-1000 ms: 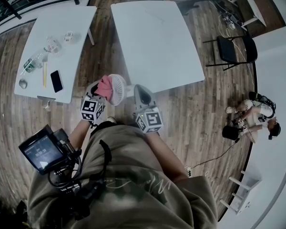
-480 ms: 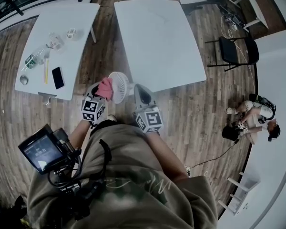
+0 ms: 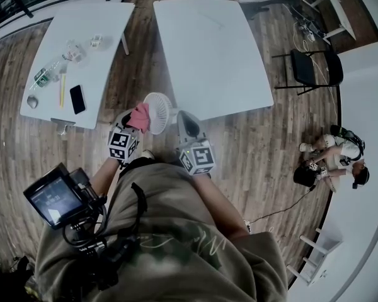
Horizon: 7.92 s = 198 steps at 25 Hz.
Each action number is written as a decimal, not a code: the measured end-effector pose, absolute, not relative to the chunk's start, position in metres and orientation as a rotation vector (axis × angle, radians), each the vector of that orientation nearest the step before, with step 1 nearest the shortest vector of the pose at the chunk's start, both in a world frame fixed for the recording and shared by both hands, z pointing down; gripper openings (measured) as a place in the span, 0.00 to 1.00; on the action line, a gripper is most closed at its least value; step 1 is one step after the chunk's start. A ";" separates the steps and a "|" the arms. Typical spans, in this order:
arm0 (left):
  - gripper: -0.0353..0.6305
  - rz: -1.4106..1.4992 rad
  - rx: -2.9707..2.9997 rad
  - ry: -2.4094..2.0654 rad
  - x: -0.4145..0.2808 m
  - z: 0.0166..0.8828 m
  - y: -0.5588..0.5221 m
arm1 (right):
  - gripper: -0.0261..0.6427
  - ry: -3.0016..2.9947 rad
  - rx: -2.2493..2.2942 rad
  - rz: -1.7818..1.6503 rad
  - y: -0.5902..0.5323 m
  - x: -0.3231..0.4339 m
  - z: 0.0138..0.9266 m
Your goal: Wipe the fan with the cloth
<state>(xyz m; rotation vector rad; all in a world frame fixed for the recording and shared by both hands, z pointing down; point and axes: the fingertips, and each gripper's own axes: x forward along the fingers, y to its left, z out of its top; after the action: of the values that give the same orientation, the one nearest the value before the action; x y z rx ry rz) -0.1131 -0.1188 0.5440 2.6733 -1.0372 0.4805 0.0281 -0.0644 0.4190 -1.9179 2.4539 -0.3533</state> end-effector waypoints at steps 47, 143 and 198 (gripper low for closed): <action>0.15 0.294 2.889 -1.039 -0.048 0.440 -0.117 | 0.06 2.434 -1.878 -0.393 -0.051 0.045 0.426; 0.15 0.483 2.740 -1.117 -0.113 0.542 -0.142 | 0.06 2.367 -2.062 -0.256 -0.058 0.050 0.418; 0.15 0.260 2.864 -1.000 -0.049 0.447 -0.134 | 0.06 2.452 -1.924 -0.370 -0.055 0.042 0.432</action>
<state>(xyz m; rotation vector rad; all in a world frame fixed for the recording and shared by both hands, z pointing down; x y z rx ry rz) -0.0486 -0.1339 0.4468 2.8638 -0.9998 0.2597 0.0417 -0.0549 0.4316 -1.9245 2.4521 -0.3701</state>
